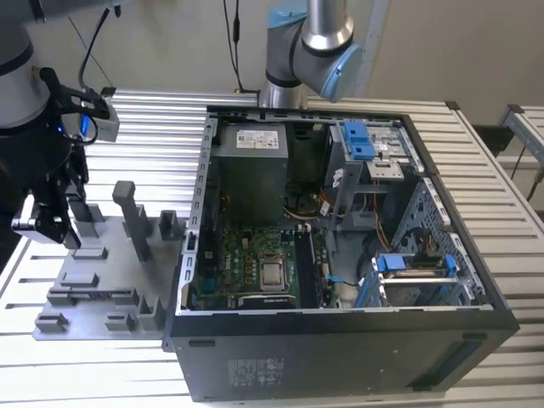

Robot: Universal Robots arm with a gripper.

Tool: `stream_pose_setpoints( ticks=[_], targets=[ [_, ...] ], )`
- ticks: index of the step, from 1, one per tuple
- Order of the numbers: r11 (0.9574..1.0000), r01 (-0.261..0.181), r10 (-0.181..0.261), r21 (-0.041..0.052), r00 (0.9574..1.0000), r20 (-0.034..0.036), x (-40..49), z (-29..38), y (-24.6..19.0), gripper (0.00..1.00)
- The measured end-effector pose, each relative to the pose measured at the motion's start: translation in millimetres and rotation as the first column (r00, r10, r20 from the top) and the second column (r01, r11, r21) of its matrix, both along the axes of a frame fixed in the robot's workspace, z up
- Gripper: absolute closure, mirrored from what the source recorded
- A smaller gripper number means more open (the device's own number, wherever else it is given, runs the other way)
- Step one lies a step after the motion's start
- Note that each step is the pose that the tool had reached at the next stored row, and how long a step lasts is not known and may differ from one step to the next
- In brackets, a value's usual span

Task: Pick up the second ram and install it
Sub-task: 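Pick up the second ram and move it above second insertion slot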

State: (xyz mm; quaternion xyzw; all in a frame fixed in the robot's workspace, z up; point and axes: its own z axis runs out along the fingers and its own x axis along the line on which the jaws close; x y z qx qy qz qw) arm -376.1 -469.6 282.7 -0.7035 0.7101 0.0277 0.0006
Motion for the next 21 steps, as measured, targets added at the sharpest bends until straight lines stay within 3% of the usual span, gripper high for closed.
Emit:
stream_pose_setpoints(
  ticks=[21],
  targets=[
    [1.0000, 0.000, 0.000, 0.0000, 1.0000, 0.0007, 0.0, -20.5, 0.0, 0.52]
  ],
)
